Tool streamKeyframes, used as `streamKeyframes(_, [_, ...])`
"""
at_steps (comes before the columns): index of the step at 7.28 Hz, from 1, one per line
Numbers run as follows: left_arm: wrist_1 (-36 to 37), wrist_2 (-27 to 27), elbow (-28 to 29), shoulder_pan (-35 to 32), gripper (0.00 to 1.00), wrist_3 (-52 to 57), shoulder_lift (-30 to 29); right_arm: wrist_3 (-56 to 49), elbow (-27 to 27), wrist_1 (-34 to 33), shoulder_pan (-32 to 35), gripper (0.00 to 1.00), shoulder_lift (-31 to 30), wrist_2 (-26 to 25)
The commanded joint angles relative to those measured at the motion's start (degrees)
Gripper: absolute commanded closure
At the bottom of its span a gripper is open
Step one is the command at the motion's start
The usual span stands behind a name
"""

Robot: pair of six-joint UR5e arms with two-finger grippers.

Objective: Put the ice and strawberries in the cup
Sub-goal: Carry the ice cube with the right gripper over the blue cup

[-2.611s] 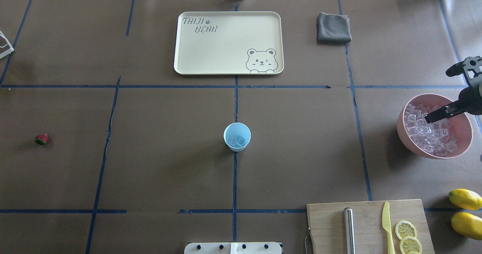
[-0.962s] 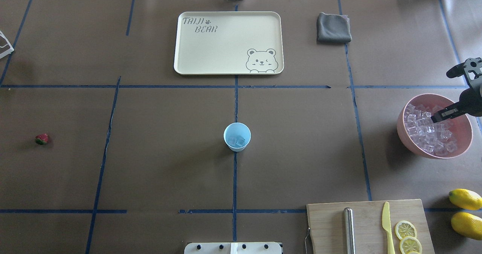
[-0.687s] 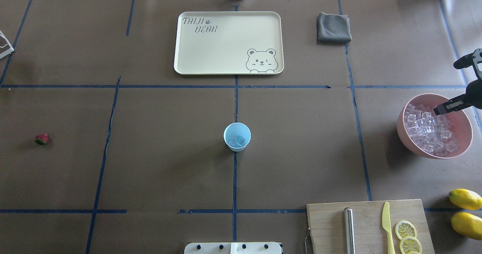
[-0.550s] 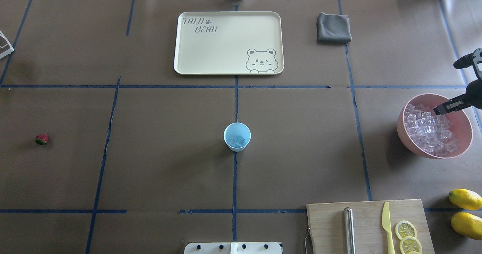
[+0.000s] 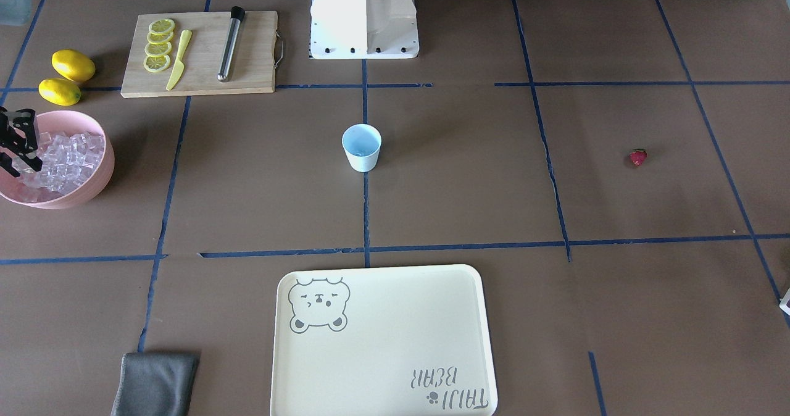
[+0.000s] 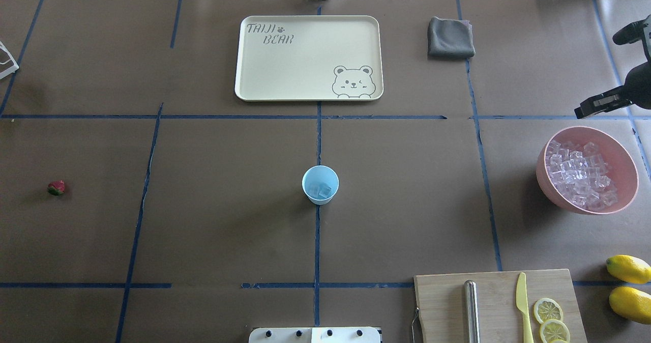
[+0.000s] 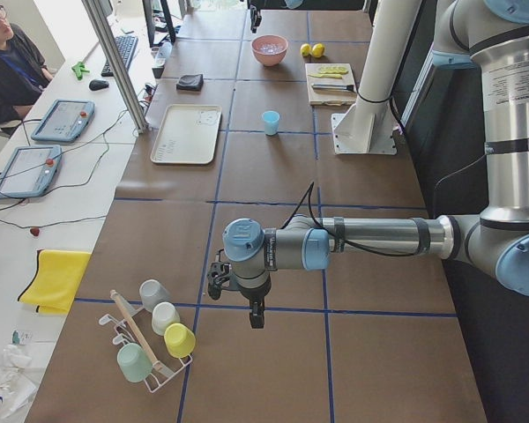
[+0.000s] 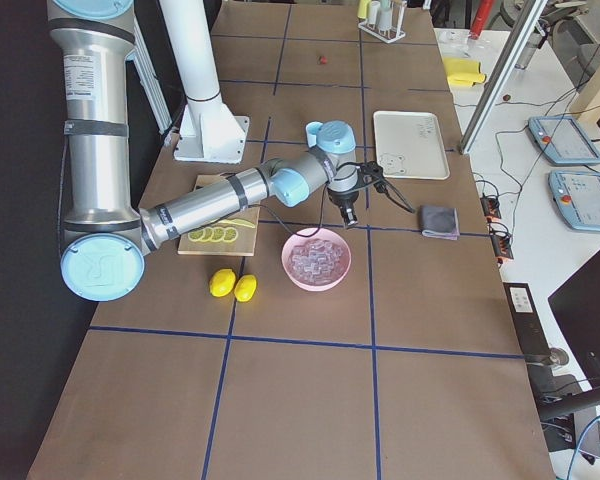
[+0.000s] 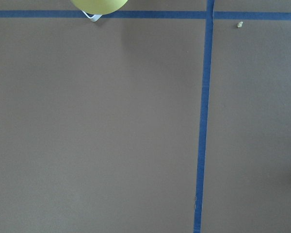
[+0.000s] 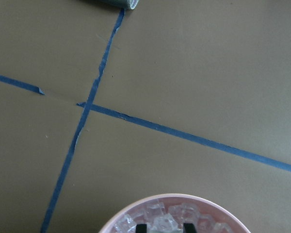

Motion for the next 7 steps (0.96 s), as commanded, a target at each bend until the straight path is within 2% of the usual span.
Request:
streamKeyframes(1, [0.1,0.0,0.0,0.0,0.0,0.0,0.0,10.3,-0.2,-5.0,-7.1,1.0,9.4,-0.5])
streamKeyframes(2, [0.2,0.0,0.0,0.0,0.0,0.0,0.0,15.6,-0.2,-9.4,-11.0,1.0,16.0,-3.5])
streamKeyframes(3, [0.2,0.0,0.0,0.0,0.0,0.0,0.0,24.2,-0.2,-13.1,-17.4,1.0,22.2,-9.1])
streamKeyframes(7, [-0.2,0.0,-0.1,0.1,0.0,0.0,0.0,38.7,-2.7,-15.2,-33.8,1.0,33.1,-22.5])
